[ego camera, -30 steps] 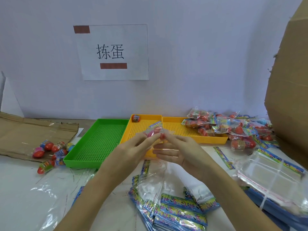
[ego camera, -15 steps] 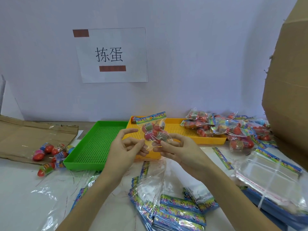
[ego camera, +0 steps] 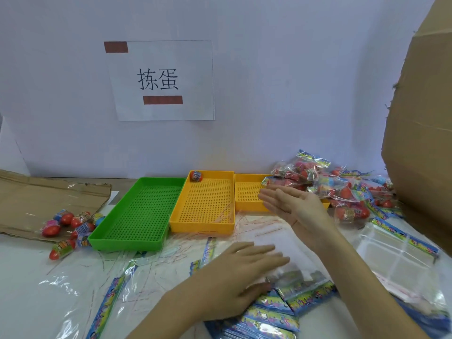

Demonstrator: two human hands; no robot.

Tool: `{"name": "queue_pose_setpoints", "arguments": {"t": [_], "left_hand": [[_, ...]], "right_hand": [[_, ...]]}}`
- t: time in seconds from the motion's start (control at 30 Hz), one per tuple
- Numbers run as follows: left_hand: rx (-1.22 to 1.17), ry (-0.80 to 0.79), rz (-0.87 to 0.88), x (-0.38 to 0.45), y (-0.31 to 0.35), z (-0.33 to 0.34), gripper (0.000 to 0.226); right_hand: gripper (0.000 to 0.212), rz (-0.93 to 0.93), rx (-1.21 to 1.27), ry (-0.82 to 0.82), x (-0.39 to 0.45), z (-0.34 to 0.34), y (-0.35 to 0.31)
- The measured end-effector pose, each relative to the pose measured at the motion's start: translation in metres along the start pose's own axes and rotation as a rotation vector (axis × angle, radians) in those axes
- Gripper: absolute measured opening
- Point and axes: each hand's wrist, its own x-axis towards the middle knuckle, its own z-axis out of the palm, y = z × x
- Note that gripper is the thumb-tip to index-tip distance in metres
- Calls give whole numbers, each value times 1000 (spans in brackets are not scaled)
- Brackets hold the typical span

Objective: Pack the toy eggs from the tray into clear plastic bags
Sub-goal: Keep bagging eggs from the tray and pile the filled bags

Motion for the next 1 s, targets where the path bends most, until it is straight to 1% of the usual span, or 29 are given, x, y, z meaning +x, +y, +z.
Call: {"name": "queue_pose_setpoints", "arguments": {"t": [0.07, 0.2, 0.3, 0.33, 0.4, 0.47, 0.5, 0.53, 0.57, 0.6, 0.63, 0.67, 0.7, 0.77, 0.8, 0.83, 0.9, 0.97, 1.0], "left_hand": [[11, 16, -8, 1, -1, 2, 48], [138, 134, 51, 1, -8, -2, 31], [101, 196, 10, -4, -11, -9, 37], [58, 212, -29, -5, -12, -12, 35], [-105, 260, -149, -7, -12, -18, 23], [-308, 374, -288, -5, -15, -23, 19], [-403, 448, -356, -4, -18, -25, 20], [-495, 523, -415, -4, -20, -28, 22], [-573, 584, -459, -5, -22, -31, 24], [-637, 620, -489, -6, -24, -35, 26], [-702, 632, -513, -7, -26, -39, 28], [-801, 628, -543, -7, -27, -42, 32], [-940, 620, -583, -6, -27, -46, 41], [-1220, 583, -655, -5, -31, -51, 68], [-1274, 559, -656, -5, -33, -52, 72], [-1256, 545, -635, -7, -34, -52, 68], [-1126, 581, -586, -11, -33, -50, 48], [-1053, 662, -611, -13, -33, -48, 31], [-1059, 689, -626, -13, -33, -47, 27]], "right_hand": [[20, 5, -119, 2, -2, 7, 2], [19, -38, -339, -41, -5, 17, 9], [25, -59, -417, -137, -7, 20, 11], [28, -53, -431, -178, -7, 21, 10], [41, -33, -456, -253, -7, 21, 9], [59, 0, -417, -318, -6, 21, 6], [63, 16, -381, -356, -5, 20, 3], [63, 18, -359, -402, -6, 20, 2], [55, -7, -367, -451, -7, 20, 1], [42, -57, -399, -484, -9, 20, 1], [30, -119, -429, -481, -10, 21, 2], [22, -173, -439, -436, -10, 22, 4], [19, -214, -423, -367, -10, 23, 5], [18, -236, -338, -214, -8, 25, 7], [17, -231, -283, -139, -8, 25, 8], [14, -223, -228, -71, -6, 25, 8], [8, -200, -170, 32, -4, 22, 8], [12, -156, -199, 89, -2, 20, 10], [17, -130, -221, 105, -1, 20, 10]]}}
